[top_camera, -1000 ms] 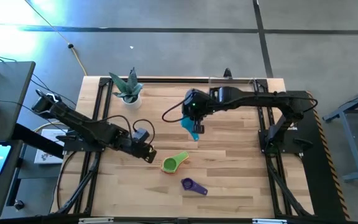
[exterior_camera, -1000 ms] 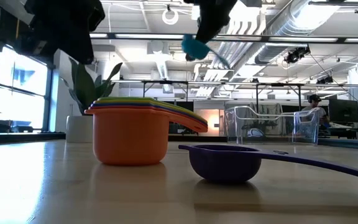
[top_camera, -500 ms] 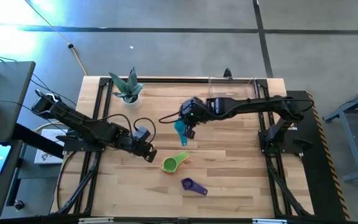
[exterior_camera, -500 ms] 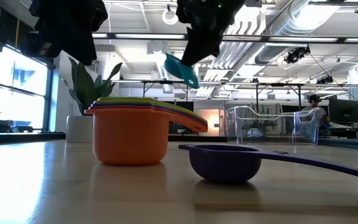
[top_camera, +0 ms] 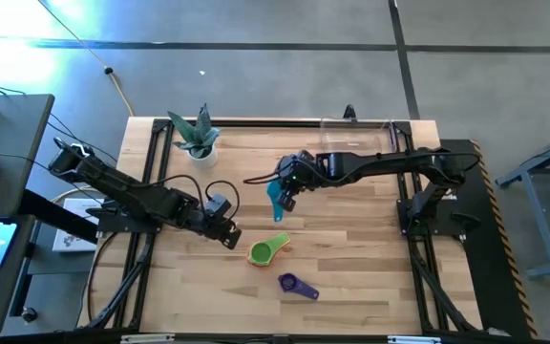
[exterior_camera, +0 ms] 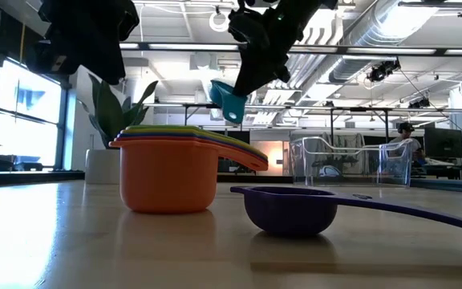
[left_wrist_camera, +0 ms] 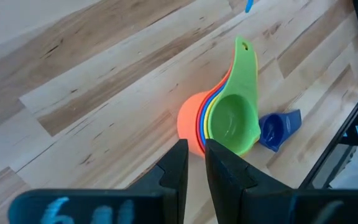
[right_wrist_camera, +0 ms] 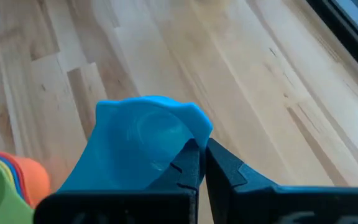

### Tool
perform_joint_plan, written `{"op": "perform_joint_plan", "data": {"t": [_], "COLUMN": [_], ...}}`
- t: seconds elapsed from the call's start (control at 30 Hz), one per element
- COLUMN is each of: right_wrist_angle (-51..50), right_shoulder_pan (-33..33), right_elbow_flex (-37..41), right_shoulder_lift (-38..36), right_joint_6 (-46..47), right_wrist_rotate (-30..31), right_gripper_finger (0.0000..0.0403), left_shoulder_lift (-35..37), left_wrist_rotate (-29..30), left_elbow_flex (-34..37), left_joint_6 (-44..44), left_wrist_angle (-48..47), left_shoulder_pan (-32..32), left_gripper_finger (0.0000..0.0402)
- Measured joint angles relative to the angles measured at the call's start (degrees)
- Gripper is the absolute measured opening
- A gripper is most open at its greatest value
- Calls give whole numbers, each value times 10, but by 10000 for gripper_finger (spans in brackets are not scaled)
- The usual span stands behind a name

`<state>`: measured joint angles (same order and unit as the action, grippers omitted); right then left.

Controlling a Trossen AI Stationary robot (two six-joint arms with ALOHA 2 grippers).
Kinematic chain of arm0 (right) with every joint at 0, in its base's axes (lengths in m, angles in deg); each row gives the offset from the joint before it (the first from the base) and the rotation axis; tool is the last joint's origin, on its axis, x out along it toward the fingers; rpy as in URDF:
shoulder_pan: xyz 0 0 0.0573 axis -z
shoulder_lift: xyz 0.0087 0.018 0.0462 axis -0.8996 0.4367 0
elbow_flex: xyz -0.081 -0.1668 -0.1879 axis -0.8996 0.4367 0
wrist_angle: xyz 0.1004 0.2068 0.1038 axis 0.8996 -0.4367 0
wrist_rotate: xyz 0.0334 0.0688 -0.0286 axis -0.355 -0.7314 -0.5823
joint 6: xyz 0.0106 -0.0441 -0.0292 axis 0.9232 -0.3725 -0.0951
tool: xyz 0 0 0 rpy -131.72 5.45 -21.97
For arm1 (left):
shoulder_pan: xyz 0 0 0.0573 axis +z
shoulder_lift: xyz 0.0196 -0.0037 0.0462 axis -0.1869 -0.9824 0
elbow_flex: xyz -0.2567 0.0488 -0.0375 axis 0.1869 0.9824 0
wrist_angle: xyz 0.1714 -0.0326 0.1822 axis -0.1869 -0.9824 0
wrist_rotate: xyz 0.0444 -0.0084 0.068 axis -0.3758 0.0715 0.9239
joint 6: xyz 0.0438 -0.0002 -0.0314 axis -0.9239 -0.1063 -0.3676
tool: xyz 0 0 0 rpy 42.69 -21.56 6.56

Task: Nest measuring cups in basket
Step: Stack the blue measuring cup into the green measuring cup

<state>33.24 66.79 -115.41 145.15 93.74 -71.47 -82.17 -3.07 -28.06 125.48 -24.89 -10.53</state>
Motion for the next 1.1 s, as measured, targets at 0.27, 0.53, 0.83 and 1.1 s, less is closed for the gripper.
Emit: {"op": "perform_joint_plan", "data": {"t": [0.27,0.53,0.83,1.1], "right_wrist_angle": [39,70,63,54], "right_shoulder_pan": [12,-1,-9,-9], "right_elbow_flex": [0,0,0,0], "right_shoulder_lift": [0,7,44,64], "right_joint_6": [28,-27,-17,-17], "right_wrist_rotate": [-83,-71,-38,-23], "right_gripper_finger": [0,0,0,0], "left_shoulder_lift": [0,0,0,0], "left_wrist_rotate": [-24,-41,-39,-39], "left_elbow_flex": [0,0,0,0], "left_joint_6": [1,2,1,0], "left_wrist_angle": [3,5,3,0], "left_shoulder_pan": [-6,-25,-25,-25], "left_gripper_finger": [46,46,46,46]}}
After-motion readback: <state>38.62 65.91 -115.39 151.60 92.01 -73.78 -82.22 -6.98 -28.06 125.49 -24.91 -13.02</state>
